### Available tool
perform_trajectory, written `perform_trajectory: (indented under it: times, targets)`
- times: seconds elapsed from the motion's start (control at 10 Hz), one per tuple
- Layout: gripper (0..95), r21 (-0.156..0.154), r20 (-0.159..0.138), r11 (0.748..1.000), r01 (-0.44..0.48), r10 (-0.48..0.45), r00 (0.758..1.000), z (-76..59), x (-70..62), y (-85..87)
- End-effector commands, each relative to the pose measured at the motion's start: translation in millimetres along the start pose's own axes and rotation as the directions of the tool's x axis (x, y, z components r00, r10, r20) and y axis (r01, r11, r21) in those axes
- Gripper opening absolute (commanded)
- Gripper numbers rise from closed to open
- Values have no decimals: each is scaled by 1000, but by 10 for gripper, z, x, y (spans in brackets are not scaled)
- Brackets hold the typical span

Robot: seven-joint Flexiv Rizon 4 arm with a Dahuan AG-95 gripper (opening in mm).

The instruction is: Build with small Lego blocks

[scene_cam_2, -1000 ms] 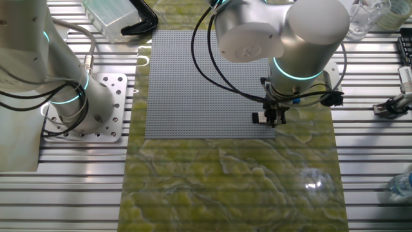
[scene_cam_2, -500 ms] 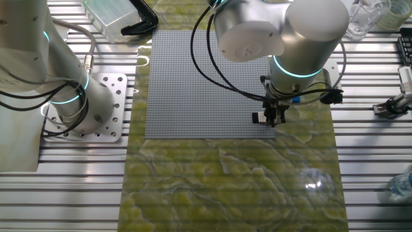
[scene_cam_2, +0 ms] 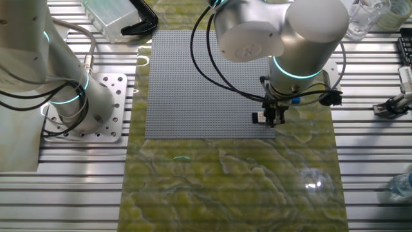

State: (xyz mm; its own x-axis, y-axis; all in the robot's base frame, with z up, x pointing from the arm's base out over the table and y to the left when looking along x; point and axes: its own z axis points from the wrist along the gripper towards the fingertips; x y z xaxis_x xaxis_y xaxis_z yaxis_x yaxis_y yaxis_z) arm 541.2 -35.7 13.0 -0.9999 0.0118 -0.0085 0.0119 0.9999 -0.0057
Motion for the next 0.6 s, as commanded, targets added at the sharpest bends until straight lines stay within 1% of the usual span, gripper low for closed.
perform_trajectory:
  times: [0.1,0.4,0.6]
  targets:
    - [0,1,-1,1000,-2,2,1000,40,4,-11]
    - [0,2,-4,1000,-9,9,1000,107,10,-33]
    - [0,-15,0,1000,-13,13,1000,128,36,-54]
